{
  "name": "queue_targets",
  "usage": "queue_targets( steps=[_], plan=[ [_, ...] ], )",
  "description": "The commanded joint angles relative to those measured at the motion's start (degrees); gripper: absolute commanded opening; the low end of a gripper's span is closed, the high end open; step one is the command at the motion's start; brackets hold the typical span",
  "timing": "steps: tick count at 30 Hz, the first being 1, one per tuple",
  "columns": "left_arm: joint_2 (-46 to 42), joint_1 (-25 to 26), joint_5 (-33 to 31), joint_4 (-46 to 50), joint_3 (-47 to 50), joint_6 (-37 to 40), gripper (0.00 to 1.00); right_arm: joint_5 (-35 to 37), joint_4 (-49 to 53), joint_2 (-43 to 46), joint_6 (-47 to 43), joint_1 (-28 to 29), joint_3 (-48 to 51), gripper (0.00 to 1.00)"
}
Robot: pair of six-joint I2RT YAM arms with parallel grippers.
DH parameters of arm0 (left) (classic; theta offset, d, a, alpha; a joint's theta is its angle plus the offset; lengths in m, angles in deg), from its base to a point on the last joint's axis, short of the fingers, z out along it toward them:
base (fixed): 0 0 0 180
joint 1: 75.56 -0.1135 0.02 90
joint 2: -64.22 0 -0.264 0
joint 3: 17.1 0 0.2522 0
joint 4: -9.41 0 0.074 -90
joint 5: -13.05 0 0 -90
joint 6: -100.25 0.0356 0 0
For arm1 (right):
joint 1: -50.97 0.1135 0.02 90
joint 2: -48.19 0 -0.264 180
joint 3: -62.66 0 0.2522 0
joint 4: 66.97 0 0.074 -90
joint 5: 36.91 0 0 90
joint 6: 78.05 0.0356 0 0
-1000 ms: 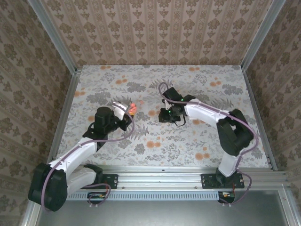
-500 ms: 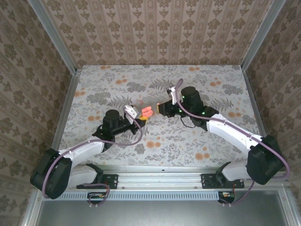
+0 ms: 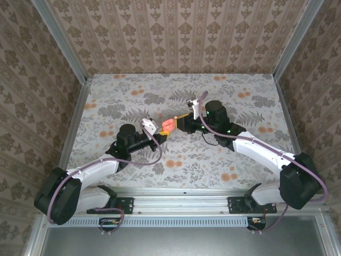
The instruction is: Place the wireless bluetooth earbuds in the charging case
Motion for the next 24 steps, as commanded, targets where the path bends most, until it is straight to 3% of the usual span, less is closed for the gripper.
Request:
queue_targets(
  steps=[1,21,24],
  plan=[
    [-0.99,0.46,0.99,-2.14,-2.03,0.57,0.14,-0.67,-2.02,-0.94,0.73,0.3,0.17,0.25],
    [-3.45,0.55,-0.17,-2.13,-1.94,0.8,0.14,0.12,1.16,-3.94,-0.75,1.09,-0.33,0.25],
    [-3.45,0.61,-0.15,-2.05,-2.03,0.77,0.14,-0.18,1.67,-3.94,-1.13,1.26,-0.64,0.28]
  ],
)
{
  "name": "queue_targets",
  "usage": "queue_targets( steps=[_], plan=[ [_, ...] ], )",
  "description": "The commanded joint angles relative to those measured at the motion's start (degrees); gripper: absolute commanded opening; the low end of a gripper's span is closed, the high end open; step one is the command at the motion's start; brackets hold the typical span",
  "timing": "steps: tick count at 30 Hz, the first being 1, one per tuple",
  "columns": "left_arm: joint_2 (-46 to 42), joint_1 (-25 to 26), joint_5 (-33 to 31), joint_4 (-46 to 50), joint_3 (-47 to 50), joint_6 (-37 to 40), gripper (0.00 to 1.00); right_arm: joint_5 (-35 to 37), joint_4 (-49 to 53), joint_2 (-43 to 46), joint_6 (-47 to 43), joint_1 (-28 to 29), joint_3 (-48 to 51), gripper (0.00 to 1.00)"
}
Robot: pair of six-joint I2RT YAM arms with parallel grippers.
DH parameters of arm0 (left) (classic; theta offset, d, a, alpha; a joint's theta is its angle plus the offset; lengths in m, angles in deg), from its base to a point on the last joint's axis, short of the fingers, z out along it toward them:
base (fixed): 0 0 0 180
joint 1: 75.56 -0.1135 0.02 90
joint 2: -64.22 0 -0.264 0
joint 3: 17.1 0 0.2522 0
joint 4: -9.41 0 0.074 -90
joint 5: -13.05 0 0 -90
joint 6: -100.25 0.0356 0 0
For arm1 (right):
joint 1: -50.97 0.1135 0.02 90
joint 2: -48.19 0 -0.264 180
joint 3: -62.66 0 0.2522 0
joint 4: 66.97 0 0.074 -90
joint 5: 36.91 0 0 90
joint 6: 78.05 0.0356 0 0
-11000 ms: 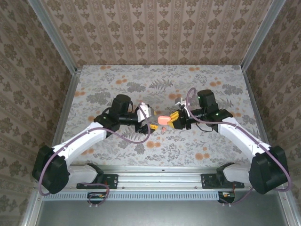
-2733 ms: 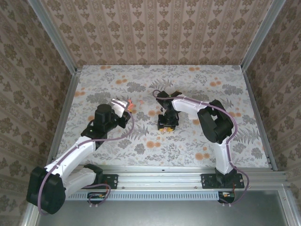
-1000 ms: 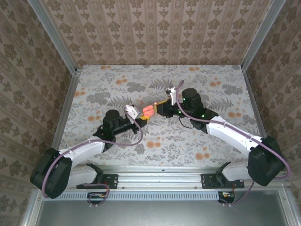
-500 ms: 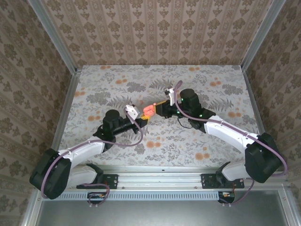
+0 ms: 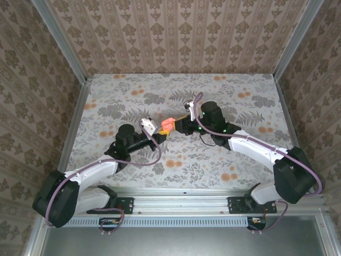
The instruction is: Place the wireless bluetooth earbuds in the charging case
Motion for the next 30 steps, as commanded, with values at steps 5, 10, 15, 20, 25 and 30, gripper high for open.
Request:
queue_targets(
  steps=[5,10,15,20,25,30],
  plan=[
    [-1.62,0.33,0.7,-2.36,-1.84,0.8,0.14,-1.44,1.15,0.29,-0.38,0.52,-0.82,0.44],
    [-1.74,0.33,0.79,-2.18,-1.7,0.83,0.14,-2.17,0.72,1.18,-0.27,0.38,-1.68,0.53],
    [-1.71,0.33,1.23,-2.02,-1.74,0.77,0.14,-1.48,0.66,6.3,-0.57,-0.61,-0.82,0.54],
    [-1.55,0.24,2.79,-2.07,-2.01,0.89,0.14,-1.12,-0.1,11.56,-1.92,-2.1,1.52,0.6],
    [-1.19,0.27,6.12,-2.0,-2.49,1.52,0.14,3.13,-1.75,17.42,-5.32,-3.38,6.05,0.67],
    [-0.66,0.24,10.44,-2.0,-3.48,1.96,0.14,-3.08,-8.41,22.82,-16.64,-6.68,13.51,0.85]
  ],
)
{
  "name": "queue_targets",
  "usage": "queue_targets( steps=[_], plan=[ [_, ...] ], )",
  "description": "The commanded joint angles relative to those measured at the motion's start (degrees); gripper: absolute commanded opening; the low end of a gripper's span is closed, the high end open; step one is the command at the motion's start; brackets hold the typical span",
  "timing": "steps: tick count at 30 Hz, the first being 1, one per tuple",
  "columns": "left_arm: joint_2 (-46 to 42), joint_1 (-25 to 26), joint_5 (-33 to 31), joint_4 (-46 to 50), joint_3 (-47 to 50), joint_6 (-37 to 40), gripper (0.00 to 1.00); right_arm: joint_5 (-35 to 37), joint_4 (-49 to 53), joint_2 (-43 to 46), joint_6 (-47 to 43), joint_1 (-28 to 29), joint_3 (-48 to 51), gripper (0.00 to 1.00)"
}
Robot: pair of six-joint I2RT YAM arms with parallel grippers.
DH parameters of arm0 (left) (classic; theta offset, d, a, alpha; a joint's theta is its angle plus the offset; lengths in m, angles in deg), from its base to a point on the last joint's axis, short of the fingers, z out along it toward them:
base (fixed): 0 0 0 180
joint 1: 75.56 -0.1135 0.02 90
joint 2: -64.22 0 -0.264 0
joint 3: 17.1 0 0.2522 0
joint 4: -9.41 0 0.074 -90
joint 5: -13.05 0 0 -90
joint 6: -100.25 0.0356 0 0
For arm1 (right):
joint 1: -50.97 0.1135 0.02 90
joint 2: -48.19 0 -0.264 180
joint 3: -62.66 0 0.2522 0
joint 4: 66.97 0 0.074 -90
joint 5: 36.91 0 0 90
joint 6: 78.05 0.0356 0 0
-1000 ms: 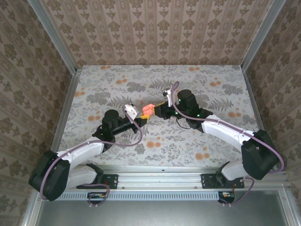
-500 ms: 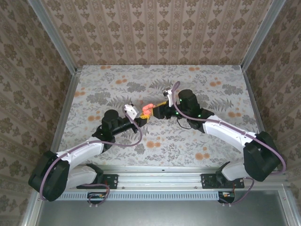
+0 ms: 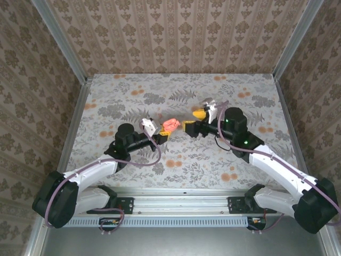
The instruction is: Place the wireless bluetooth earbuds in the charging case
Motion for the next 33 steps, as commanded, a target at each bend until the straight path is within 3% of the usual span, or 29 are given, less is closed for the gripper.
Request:
queue_targets(
  steps=[1,5,9,12,21,33],
  plan=[
    [-0.09,0.24,5.81,-1.78,-2.52,1.45,0.14,-5.63,-5.61,3.58,-12.54,-1.81,4.86,0.87],
    [0.67,0.24,8.23,-1.83,-3.45,1.5,0.14,-10.47,0.65,5.25,-28.04,-2.61,6.04,0.85],
    [1.02,0.33,9.5,-1.82,-4.03,1.7,0.14,-16.97,7.9,2.38,-36.63,-4.48,2.79,0.77],
    [1.19,0.4,10.07,-1.85,-4.26,1.75,0.14,-18.61,9.48,-0.69,-40.49,-4.65,1.11,0.76],
    [0.84,0.51,9.68,-1.5,-4.23,1.84,0.14,-22.92,9.82,-7.93,-41.78,-4.51,-4.44,0.7],
    [0.63,0.5,9.05,-0.82,-4.3,2.2,0.15,-26.67,11.61,-9.23,-43.19,-3.9,-6.09,0.58]
  ],
)
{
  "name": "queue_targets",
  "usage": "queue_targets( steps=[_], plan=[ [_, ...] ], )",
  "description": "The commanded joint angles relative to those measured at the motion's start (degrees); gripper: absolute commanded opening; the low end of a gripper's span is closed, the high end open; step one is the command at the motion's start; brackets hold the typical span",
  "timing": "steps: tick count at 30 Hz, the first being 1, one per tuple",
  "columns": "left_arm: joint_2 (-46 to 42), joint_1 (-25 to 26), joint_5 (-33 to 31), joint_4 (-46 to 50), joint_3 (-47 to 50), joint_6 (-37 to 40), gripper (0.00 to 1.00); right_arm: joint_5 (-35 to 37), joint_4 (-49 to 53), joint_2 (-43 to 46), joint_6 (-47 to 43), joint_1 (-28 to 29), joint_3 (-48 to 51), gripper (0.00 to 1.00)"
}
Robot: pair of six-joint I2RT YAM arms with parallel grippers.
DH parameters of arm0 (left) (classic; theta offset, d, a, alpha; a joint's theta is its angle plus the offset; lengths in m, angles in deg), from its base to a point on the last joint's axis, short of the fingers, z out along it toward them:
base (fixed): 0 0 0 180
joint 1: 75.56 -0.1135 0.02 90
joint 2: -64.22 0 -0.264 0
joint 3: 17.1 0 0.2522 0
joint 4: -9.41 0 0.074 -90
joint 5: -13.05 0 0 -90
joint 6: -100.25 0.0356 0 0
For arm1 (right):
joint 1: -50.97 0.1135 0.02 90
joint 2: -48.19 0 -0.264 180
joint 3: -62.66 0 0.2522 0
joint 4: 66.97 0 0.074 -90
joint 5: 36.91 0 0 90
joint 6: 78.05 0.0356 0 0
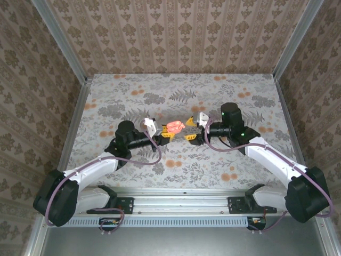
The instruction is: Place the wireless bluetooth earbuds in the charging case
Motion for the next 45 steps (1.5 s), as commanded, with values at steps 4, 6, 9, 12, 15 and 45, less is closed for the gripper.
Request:
queue_targets(
  steps=[4,6,9,12,15,45],
  plan=[
    [-0.51,0.48,0.41,-0.55,-1.9,1.32,0.15,-3.97,2.14,-1.23,-1.61,0.45,-2.65,0.55],
    [-0.6,0.48,0.3,-0.4,-1.94,1.38,0.14,-4.24,2.31,-1.19,-1.63,0.56,-2.81,0.53],
    [-0.6,0.48,0.04,-0.33,-1.94,1.41,0.14,-4.5,2.58,-1.41,-1.71,0.62,-3.0,0.51],
    [-0.69,0.48,-0.01,-0.28,-1.94,1.37,0.14,-4.98,2.67,-1.58,-1.66,0.8,-3.24,0.48],
    [-0.69,0.48,0.01,-0.2,-1.94,1.36,0.14,-5.11,2.83,-1.77,-1.72,1.06,-3.51,0.46],
    [-1.49,0.48,-0.76,0.9,-2.11,1.72,0.14,-3.69,5.71,-4.08,-4.14,4.07,-6.67,0.44]
  ],
)
